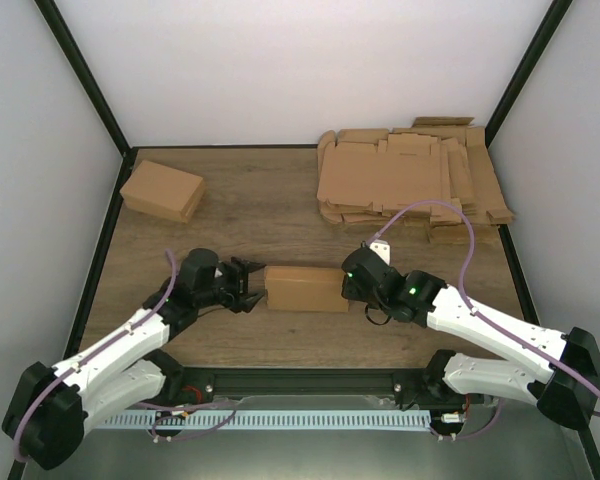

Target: Fold the paper box

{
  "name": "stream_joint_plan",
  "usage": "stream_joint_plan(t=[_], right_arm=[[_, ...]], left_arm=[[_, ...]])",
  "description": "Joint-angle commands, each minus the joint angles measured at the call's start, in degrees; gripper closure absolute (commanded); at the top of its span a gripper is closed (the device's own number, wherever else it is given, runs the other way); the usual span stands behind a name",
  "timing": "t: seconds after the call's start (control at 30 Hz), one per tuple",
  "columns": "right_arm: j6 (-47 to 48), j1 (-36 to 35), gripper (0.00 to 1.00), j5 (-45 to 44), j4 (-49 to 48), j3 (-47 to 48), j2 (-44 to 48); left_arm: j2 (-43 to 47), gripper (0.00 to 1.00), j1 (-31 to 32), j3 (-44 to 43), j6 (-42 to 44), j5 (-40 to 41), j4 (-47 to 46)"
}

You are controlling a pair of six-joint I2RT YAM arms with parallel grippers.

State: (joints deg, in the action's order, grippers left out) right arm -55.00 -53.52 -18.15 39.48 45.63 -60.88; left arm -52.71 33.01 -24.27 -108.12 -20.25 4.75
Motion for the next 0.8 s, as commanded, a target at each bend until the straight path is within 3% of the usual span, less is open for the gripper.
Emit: stream_joint_plan(t=[0.0,0.1,0.17,0.27,0.33,0.4,0.63,0.77], right_arm=[[-0.3,-0.9,0.99,4.1,9.8,-3.5,-3.1],[-0.2,-0.9,0.99,4.3,9.6,-3.7,-3.1],[0.0,-0.9,0.99,4.5,9.4,-3.7,-3.2],[0.1,-0.9,0.99,4.5,9.3,-3.6,-3.2],[0.2,-0.9,0.99,4.5,9.3,-3.6,-3.2],[0.4,-0.9,0.99,4.6,9.2,-3.6,-3.2],[0.4,-0.9,0.99,5.1,9.1,-3.6,-3.6],[0.6,-0.9,0.99,5.3,8.9,-3.7,-3.7]], left_arm=[[-0.6,0.34,-0.1,-2.0,0.9,-0.3,-1.8],[-0.3,0.39,-0.1,-2.2,1.2,0.4,0.2],[0.0,0.32,-0.1,-2.2,1.3,0.9,0.5],[-0.3,0.14,-0.1,-2.2,1.4,0.7,-1.8],[-1.5,0.13,-0.1,-2.8,2.3,-0.4,-3.9],[-3.1,0.17,-0.1,-3.9,3.8,-1.9,-4.1],[-3.1,0.49,0.1,-4.1,4.2,-0.9,-0.6],[-3.1,0.54,0.2,-4.0,4.7,-0.6,0.1]])
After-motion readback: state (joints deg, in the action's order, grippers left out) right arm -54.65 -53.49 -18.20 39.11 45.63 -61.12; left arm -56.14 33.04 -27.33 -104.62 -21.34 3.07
